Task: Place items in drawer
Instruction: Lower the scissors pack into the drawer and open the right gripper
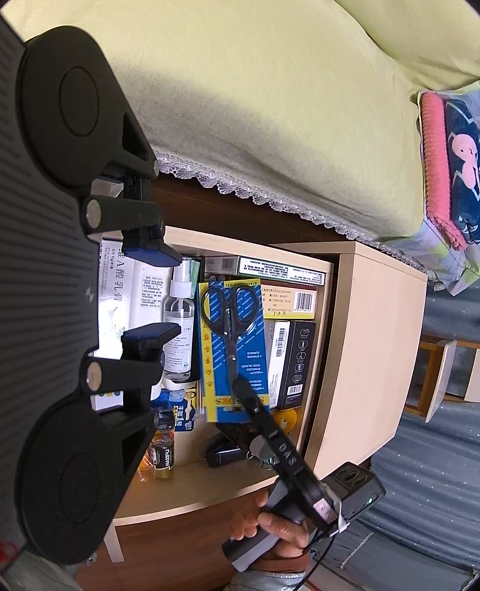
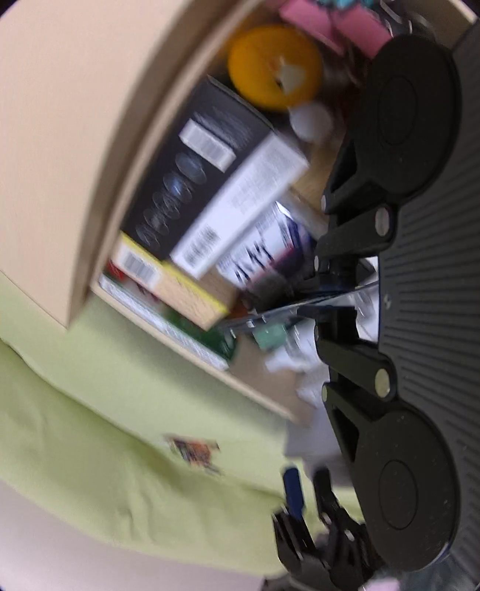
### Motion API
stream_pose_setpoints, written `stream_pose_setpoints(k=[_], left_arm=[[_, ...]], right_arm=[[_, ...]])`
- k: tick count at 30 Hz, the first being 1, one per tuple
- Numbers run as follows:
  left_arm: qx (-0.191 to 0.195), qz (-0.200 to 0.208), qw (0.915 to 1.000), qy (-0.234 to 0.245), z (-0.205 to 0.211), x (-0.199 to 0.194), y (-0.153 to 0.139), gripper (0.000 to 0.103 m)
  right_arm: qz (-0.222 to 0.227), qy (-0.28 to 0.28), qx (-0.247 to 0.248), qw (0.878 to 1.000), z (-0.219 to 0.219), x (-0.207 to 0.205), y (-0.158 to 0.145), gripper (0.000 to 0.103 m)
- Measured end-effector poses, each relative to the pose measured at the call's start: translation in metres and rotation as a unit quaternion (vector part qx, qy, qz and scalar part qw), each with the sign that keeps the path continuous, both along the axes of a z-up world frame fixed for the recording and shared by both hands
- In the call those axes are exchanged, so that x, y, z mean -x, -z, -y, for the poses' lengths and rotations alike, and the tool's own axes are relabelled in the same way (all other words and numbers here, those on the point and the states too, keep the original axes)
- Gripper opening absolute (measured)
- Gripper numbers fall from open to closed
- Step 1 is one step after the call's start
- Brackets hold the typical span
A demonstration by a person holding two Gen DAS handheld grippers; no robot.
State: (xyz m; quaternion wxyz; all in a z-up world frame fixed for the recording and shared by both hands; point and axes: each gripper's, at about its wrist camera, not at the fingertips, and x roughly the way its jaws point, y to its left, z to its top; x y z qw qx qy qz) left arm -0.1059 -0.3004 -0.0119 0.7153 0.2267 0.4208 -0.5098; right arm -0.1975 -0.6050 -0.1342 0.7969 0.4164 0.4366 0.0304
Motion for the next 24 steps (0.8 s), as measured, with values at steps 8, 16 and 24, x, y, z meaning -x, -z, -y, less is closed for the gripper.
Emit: stream_pose_setpoints(k=[8,16,24], left_arm=[[-0.002,-0.007,1.0,0.006,0.002,-0.001,0.005,0.039],[0.005,-0.013,0.9999,0.009,0.001,0.001,0.006,0.039],[0.003,-0.015,0.9999,0.007,0.0,0.001,0.008,0.039]], right_arm=[[0.012,0.103,0.062,0.993,-0.018,0.04,-0.023,0.042],[-0.016,0.167,0.066,0.984,-0.049,0.073,-0.012,0.028],[-0.079,0.2,0.097,0.972,-0.069,0.074,0.005,0.009]])
